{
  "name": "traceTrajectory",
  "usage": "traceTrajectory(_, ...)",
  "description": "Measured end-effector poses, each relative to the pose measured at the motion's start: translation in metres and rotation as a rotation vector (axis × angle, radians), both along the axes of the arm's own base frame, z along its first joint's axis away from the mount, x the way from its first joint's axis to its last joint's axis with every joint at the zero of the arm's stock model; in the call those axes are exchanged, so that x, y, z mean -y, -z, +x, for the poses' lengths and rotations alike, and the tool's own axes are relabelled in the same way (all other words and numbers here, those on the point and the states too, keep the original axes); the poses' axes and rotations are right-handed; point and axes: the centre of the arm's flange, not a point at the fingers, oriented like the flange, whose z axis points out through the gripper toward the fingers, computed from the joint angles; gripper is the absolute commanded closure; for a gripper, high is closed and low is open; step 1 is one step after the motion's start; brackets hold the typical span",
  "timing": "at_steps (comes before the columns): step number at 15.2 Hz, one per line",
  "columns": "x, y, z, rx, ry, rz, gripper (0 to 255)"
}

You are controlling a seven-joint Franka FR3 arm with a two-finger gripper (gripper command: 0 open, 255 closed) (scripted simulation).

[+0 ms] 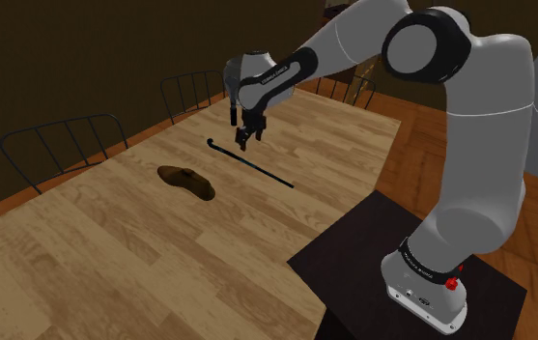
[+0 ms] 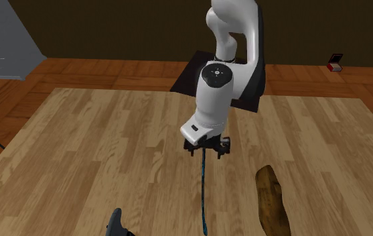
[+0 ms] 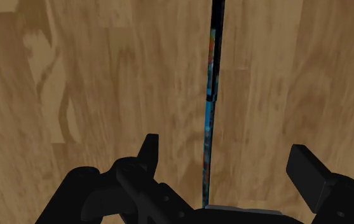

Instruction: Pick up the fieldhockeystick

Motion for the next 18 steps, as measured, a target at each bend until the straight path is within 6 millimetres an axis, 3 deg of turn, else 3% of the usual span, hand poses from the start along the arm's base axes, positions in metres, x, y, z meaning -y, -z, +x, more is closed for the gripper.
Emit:
traceTrajectory(6, -0.017, 0.052, 0.058, -0.001, -0.036, -0.005, 0)
traceTrajectory(14, -0.02, 0.092, 0.066, -0.001, -0.042, -0.007, 0)
traceTrajectory(15, -0.02, 0.095, 0.066, -0.001, -0.042, -0.006, 255)
traceTrajectory(18, -0.021, 0.097, 0.067, -0.001, -0.042, -0.006, 255)
